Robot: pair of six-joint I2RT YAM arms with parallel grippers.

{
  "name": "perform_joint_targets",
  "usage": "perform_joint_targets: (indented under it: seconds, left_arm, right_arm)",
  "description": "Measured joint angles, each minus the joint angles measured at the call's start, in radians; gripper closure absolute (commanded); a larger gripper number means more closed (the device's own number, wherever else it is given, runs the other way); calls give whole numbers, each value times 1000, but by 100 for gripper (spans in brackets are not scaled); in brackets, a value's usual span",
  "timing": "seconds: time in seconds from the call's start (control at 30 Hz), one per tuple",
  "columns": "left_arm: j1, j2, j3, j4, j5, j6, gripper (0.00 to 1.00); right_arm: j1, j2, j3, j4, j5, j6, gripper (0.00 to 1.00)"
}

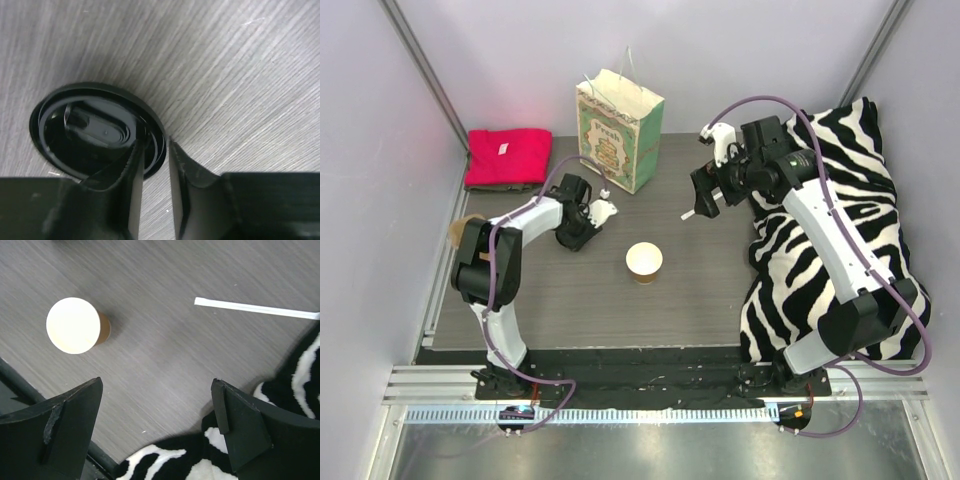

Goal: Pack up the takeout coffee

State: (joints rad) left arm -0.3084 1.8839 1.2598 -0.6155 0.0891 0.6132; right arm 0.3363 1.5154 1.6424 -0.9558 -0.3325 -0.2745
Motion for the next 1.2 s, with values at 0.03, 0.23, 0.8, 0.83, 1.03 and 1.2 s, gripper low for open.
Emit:
perform_joint_targets:
  seconds: [0.03, 0.23, 0.8, 0.83, 1.03, 1.2]
  left_arm:
    - [-2, 0, -3, 0, 0, 2, 77]
    - [-9, -32, -13, -22, 18, 23, 100]
    - [-13, -421, 420, -490, 999, -313, 100]
    - [-14, -438, 412, -460, 1069, -392, 100]
    - [-53, -500, 280, -175, 1291, -824, 100]
    - [-116, -500, 269, -76, 1348, -982, 100]
  right_arm:
    - [0, 0, 7, -3, 10, -8, 0]
    - [0, 0, 82, -15, 73, -87, 0]
    - [14, -100, 191, -19, -70, -226, 0]
    - [20, -108, 192, -17, -92, -229, 0]
    - [38, -275, 40, 100, -209, -240, 0]
    - [92, -440, -103, 227, -331, -201, 9]
